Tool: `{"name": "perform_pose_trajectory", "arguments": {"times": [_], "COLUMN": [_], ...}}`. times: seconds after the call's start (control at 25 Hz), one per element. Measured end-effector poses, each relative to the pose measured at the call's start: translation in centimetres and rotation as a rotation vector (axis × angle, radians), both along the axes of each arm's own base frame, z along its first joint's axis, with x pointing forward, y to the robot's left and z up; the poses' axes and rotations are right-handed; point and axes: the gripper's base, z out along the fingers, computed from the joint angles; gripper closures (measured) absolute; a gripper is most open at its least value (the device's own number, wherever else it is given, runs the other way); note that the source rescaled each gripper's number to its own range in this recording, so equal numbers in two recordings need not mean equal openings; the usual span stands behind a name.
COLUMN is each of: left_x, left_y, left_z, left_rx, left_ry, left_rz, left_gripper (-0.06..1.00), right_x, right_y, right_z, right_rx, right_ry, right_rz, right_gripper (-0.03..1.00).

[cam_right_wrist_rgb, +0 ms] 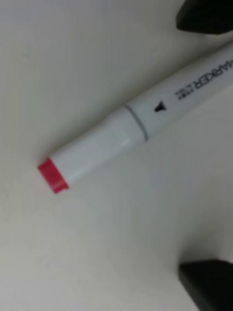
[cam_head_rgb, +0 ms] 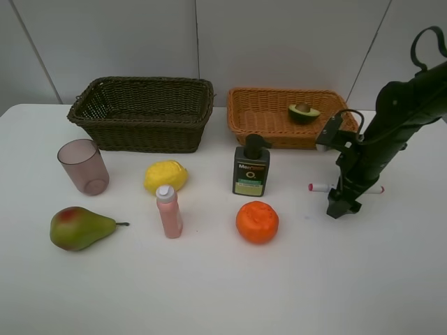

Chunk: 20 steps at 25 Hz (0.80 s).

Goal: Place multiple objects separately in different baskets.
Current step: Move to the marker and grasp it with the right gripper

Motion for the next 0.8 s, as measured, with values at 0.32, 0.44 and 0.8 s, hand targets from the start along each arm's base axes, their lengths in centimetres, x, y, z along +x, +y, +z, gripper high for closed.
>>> {"name": "perform_pose_trajectory", "arguments": {"times": [0.32,0.44,0.8], "left_x": [0.00,0.00,0.00], "left_y": [0.00,0.00,0.00], "left_z": [0.00,0.00,0.00], "left_rx": [0.000,0.000,0.000], "left_ry": [0.000,0.000,0.000], "left_rz": [0.000,0.000,0.000], "left_gripper": [-0.05,-0.05,-0.05], "right_x": [-0.17,-0.19,-0.22], "right_y": [0.32,0.33,0.23], "right_z": [-0.42,-0.40,-0.39], "right_rx": [0.032,0.033,0.019], "right_ry": [0.047,0.053,0.058], "right_rz": [-0.014,-0.012,0.006], "right_gripper": [-0.02,-0.02,0.27]}}
